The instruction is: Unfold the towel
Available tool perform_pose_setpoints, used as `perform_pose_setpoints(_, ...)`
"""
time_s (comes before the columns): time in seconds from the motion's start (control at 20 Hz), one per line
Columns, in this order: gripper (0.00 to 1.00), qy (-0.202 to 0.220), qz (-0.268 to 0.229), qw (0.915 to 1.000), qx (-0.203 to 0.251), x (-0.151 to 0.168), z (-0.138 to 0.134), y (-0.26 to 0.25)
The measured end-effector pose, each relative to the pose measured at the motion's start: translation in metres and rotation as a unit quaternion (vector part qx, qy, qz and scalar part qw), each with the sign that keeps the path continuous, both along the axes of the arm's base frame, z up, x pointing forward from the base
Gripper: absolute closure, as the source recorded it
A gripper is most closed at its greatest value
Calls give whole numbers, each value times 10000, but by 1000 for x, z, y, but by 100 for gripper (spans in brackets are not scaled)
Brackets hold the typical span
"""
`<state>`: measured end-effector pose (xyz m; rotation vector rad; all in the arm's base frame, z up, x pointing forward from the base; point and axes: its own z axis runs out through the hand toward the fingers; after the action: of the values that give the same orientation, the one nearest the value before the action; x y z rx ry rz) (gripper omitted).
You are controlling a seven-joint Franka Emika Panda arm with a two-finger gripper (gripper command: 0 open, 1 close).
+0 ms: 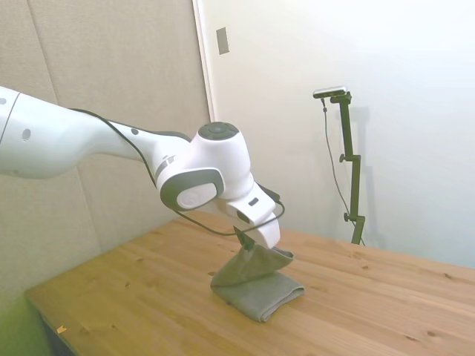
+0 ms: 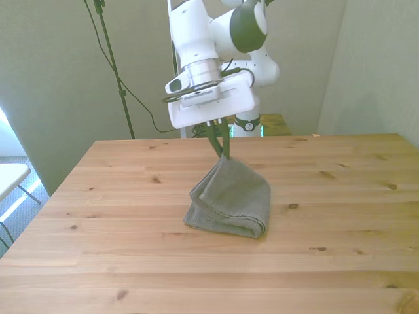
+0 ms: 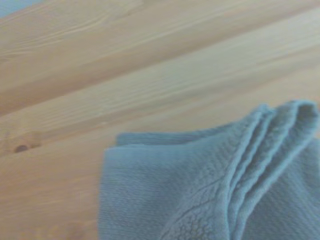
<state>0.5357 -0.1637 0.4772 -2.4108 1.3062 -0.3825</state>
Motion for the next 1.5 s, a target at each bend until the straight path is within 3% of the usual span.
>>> perform_pose_setpoints(0.2,100,-163,528,9983,-198,11,14,54)
perform_pose_setpoints(0.4,100,-408,1045,9921,-562,4,8,97)
perform_pose_setpoints(0.9,100,-969,1599,9789,-825,-3,7,166)
perform_pose_setpoints(0.95,0,-985,1630,9783,-820,1,8,171)
perform_pose_setpoints(1.5,0,-880,1817,9766,-736,46,-8,215)
